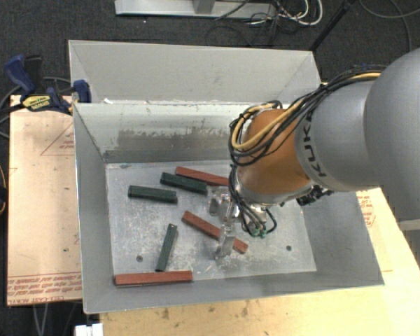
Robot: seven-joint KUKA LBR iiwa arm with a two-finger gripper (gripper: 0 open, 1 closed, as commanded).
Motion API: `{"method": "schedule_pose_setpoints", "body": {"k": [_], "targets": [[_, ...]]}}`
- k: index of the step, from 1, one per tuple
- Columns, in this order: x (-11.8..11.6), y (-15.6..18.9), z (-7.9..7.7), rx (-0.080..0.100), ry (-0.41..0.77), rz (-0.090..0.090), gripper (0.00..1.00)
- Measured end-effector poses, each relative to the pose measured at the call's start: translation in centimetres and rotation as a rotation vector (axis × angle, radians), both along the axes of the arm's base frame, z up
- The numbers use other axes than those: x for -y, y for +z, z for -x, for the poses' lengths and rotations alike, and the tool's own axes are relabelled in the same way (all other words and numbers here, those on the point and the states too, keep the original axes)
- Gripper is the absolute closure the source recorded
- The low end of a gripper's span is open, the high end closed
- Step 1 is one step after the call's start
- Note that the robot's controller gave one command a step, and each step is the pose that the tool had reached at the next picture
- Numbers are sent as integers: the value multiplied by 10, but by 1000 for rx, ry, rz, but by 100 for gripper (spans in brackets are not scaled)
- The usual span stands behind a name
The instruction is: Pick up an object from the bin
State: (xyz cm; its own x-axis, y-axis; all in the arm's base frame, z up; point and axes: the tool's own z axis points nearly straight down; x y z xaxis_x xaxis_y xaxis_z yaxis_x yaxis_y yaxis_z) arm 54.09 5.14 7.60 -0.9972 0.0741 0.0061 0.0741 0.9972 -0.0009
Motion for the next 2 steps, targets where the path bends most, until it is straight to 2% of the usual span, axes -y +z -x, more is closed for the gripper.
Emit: {"method": "schedule_pose_setpoints", "body": {"k": [1, 2], "targets": [[-1, 4, -1, 6, 2, -2, 100], [-6, 155, -10, 18, 57, -2, 100]]}}
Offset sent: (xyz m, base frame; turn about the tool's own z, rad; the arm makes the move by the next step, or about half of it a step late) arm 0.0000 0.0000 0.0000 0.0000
